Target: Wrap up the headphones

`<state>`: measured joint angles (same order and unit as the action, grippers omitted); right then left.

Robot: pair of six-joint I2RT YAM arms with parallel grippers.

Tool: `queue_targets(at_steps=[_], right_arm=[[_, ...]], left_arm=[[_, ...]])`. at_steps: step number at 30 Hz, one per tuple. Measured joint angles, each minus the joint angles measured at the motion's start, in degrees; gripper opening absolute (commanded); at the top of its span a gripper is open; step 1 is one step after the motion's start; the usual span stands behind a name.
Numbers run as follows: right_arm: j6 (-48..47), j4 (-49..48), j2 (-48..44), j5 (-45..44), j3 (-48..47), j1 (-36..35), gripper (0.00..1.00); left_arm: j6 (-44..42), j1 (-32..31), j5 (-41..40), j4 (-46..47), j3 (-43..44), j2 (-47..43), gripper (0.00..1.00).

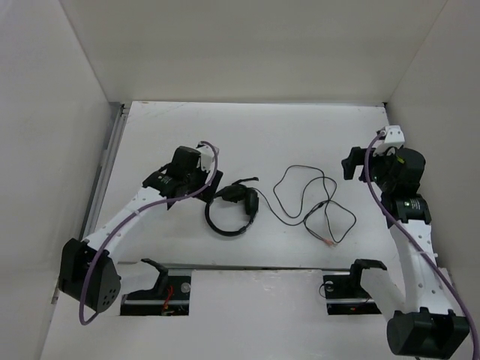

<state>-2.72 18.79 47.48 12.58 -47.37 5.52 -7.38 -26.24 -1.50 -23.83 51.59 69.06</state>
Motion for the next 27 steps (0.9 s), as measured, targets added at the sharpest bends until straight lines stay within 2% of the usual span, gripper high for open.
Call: queue_targets(at_steps=[3, 11, 22, 27], right_arm=[[1.97, -0.09, 1.51, 1.51, -0.59, -0.46, 1.00], [4.37, -1.64, 5.51, 2.97, -0.74, -4.22, 1.00], [8.79, -7.30, 4.66, 4.26, 0.39, -4.09, 1.00], [10.29, -8.13, 2.32, 4.72, 2.29, -2.45, 1.00]], left_arm=[[1.49, -1.95, 0.02, -1.79, 1.64, 0.50, 0.97], [9.60, -2.16, 3.52, -7.61, 3.17, 3.85, 0.96], [24.06, -6.49, 5.95, -8.57, -4.35, 7.74, 0.92], [28.13, -7.23, 6.21, -8.48, -7.32, 9.94, 0.87]])
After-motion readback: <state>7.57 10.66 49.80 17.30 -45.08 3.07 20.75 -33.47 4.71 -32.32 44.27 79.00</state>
